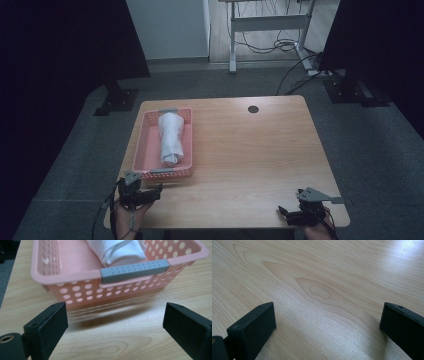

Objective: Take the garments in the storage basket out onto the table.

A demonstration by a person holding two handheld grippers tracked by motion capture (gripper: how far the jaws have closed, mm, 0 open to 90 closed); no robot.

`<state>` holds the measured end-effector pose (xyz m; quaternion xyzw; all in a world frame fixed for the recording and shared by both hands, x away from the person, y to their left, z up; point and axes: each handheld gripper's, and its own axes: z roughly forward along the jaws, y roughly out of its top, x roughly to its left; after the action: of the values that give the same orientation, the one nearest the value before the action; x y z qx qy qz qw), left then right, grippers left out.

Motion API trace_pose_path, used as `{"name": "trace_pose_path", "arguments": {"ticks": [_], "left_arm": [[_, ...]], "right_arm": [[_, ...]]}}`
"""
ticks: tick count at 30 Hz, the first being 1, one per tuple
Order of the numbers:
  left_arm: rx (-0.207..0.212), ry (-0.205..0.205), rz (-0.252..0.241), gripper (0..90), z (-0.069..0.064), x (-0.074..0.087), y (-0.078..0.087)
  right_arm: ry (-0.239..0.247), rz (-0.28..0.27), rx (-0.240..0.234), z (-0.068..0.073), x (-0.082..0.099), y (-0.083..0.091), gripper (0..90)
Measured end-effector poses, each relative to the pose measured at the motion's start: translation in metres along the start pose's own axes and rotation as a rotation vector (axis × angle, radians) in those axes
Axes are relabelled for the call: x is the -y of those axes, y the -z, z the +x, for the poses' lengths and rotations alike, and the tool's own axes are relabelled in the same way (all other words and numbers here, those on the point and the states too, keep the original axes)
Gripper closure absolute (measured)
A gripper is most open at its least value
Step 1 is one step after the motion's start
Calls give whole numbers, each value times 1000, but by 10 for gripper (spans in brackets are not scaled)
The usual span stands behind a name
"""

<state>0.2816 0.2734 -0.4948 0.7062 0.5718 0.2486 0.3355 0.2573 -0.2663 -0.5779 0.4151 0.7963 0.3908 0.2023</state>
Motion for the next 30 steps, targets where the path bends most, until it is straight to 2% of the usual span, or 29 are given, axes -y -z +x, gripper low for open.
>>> {"name": "trace_pose_path", "arguments": {"ticks": [11,12,16,20,30], "left_arm": [[11,-27,-9,57,-8,-16,-1],[7,-39,-12,57,-10,-20,-2],[16,-41,-20,57,-13,-25,-2],[16,-66,-17,57,-18,-37,-6],[22,-77,-11,56,-21,-51,-15]], "right_arm": [[0,0,0,0,0,0,2],[0,0,0,0,0,0,2],[0,0,0,0,0,0,1],[0,0,0,0,0,0,2],[0,0,0,0,0,0,2]]}}
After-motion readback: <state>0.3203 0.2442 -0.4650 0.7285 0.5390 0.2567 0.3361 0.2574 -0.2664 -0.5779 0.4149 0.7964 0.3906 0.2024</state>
